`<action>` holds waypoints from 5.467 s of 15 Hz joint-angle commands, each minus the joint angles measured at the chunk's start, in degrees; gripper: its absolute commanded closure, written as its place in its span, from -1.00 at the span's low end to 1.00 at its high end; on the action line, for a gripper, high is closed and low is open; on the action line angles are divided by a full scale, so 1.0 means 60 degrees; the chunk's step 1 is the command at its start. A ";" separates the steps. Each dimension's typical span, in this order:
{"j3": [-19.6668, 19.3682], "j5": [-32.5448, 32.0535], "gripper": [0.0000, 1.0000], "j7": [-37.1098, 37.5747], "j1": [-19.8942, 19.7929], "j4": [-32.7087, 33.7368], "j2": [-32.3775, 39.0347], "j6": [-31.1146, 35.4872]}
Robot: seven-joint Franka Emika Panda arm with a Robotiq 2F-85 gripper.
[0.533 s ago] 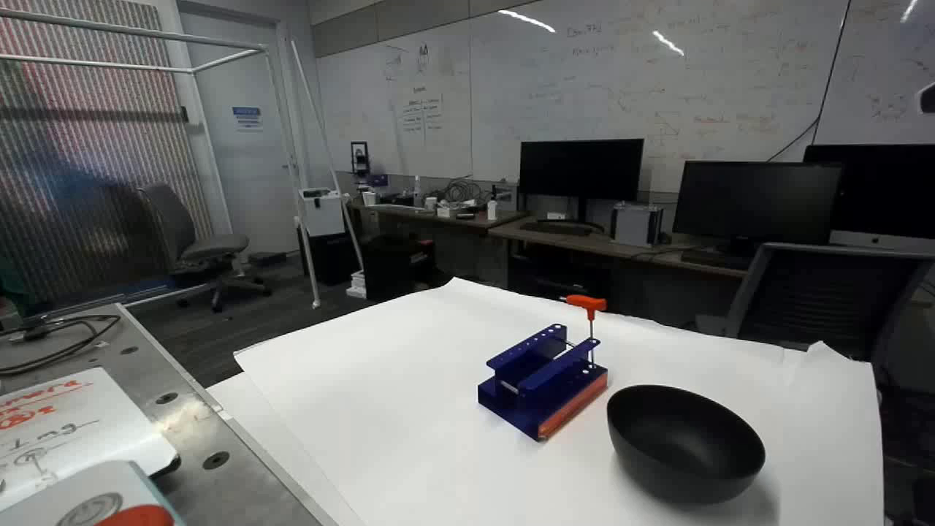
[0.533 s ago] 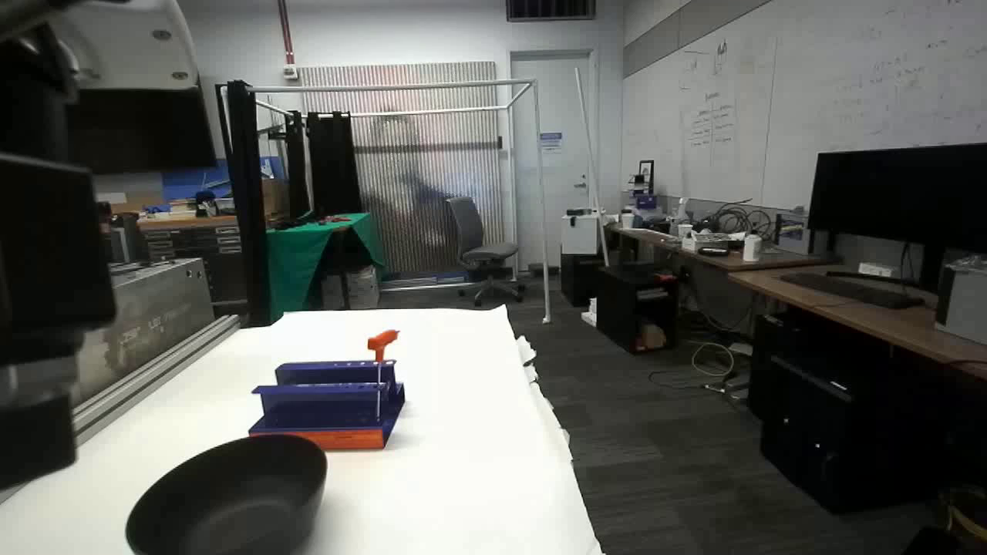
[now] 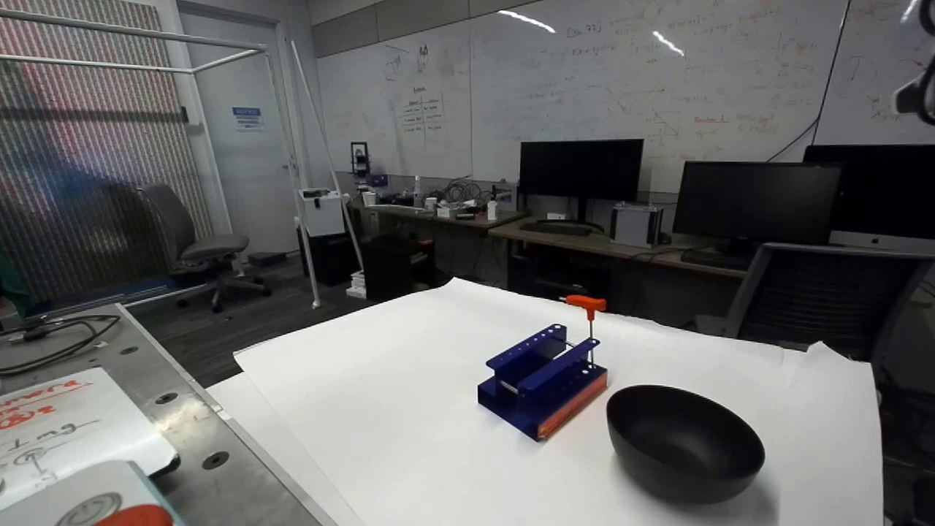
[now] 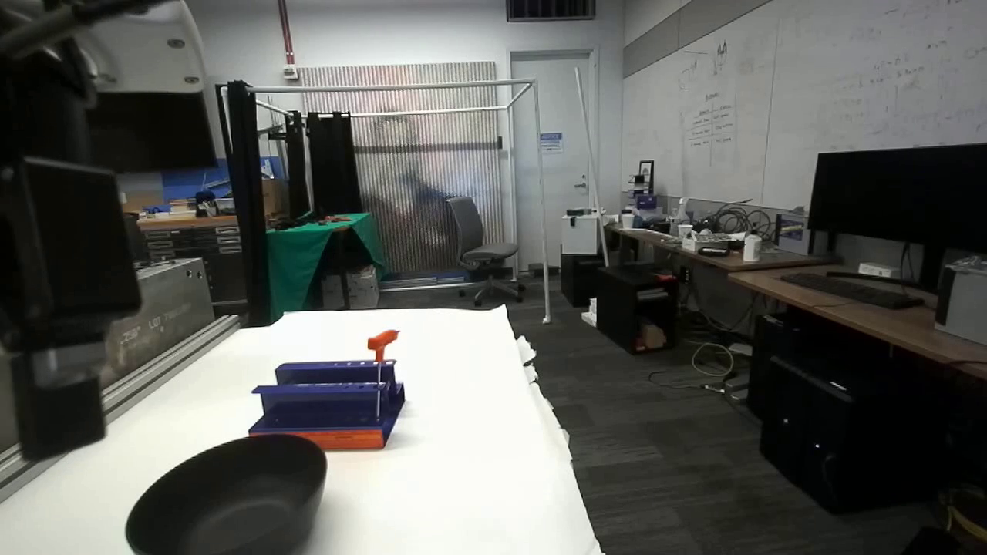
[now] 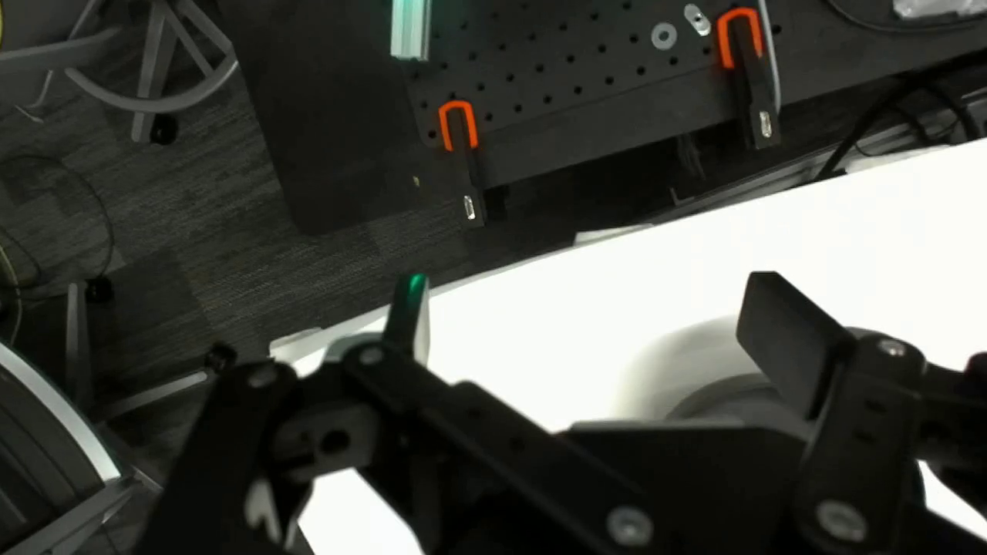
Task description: Put the metal object with the orange handle in the black bowl
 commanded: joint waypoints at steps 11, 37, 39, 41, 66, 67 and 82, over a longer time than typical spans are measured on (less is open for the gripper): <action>0.0209 0.0401 -1.00 0.2573 0.0471 0.6302 0.8020 0.3461; -0.1664 0.1009 -0.13 0.1022 0.0617 1.1261 1.2589 0.1112; -0.1689 0.1028 0.20 0.0951 0.0601 1.1365 1.2690 0.1037; -0.1700 0.1054 0.50 0.0931 0.0583 1.1464 1.2804 0.0981; -0.1944 0.4462 0.80 0.3108 0.0157 1.1070 1.1482 -0.2967; -0.1962 0.4570 0.80 0.3090 0.0148 1.0974 1.1767 -0.2920; -0.2075 0.4726 0.79 0.3089 0.0186 1.0818 1.3801 -0.2860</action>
